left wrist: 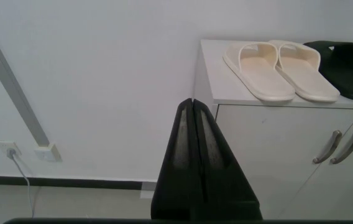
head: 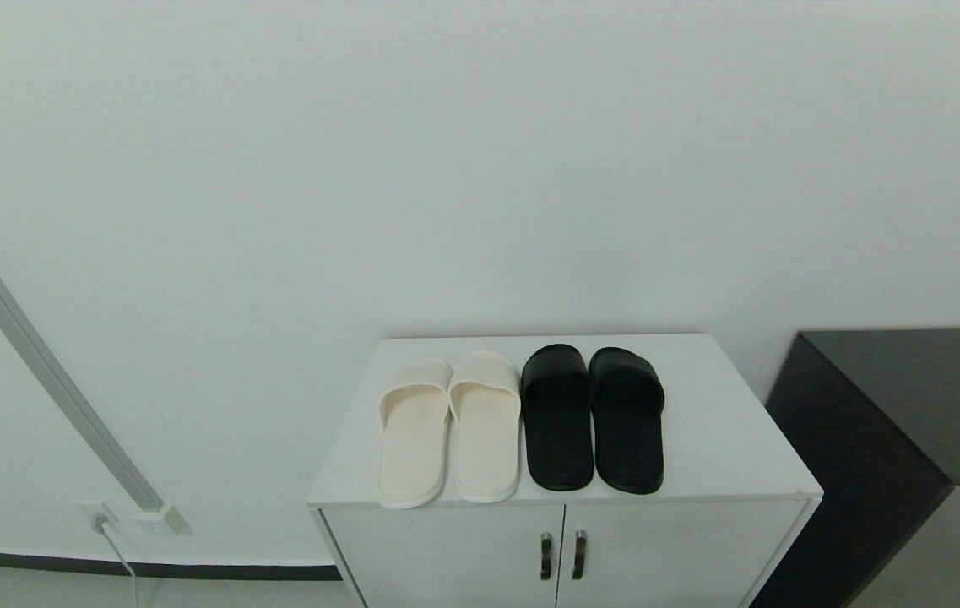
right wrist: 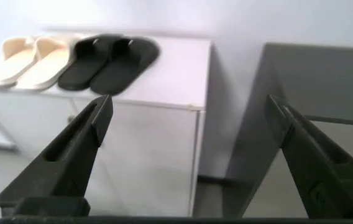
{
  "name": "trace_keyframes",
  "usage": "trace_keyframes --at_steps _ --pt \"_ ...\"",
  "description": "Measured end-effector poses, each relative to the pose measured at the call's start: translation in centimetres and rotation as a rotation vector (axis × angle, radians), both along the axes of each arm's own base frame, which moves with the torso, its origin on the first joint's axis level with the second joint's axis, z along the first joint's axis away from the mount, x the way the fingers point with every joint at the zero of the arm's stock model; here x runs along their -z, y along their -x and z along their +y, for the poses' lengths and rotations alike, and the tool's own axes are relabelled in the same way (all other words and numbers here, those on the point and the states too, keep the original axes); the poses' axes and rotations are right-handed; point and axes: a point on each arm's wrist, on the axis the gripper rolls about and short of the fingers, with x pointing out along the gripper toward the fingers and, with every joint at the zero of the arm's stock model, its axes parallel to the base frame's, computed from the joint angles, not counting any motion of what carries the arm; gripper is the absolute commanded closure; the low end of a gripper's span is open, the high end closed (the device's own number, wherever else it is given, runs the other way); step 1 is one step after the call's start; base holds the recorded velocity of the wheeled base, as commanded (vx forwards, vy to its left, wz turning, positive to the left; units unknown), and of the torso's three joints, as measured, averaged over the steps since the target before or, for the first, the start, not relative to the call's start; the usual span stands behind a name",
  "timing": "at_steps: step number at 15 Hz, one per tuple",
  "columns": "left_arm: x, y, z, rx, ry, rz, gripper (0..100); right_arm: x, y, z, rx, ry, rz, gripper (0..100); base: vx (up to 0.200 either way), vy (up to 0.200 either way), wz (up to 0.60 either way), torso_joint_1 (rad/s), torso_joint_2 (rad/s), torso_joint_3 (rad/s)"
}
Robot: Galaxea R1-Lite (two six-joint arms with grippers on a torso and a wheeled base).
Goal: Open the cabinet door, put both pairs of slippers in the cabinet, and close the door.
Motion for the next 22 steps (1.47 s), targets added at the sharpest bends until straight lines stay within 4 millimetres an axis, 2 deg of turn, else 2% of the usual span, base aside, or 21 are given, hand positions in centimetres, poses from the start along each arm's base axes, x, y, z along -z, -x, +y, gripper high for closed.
trace_keyframes --at_steps 4,7,12,16,18,22 --pt "0.0 0.0 0.0 0.000 0.000 0.000 100 -2.5 -5.4 0.5 -0.121 -0.032 0.128 0 0.000 0.000 0.00 0.000 0.00 0.000" --pt "0.0 0.0 0.0 0.000 0.000 0.000 100 -4.0 -9.7 2.4 -0.215 -0.079 0.227 0 0.000 0.000 0.00 0.000 0.00 0.000" --pt "0.0 0.0 0.0 0.001 0.000 0.000 100 -5.6 -14.4 10.0 -0.273 -0.105 0.328 0 0.000 0.000 0.00 0.000 0.00 0.000" --pt "0.0 0.0 0.0 0.004 0.000 0.000 100 -5.5 -18.2 15.9 -0.190 -0.109 0.345 0 0.000 0.000 0.00 0.000 0.00 0.000" --pt "0.0 0.0 0.0 0.005 0.000 0.001 100 -5.0 -20.0 18.2 -0.126 -0.104 0.341 0 0.000 0.000 0.00 0.000 0.00 0.000" --pt "0.0 0.0 0.0 0.006 0.000 0.001 100 -2.6 -23.5 22.0 -0.001 -0.082 0.314 0 0.000 0.000 0.00 0.000 0.00 0.000"
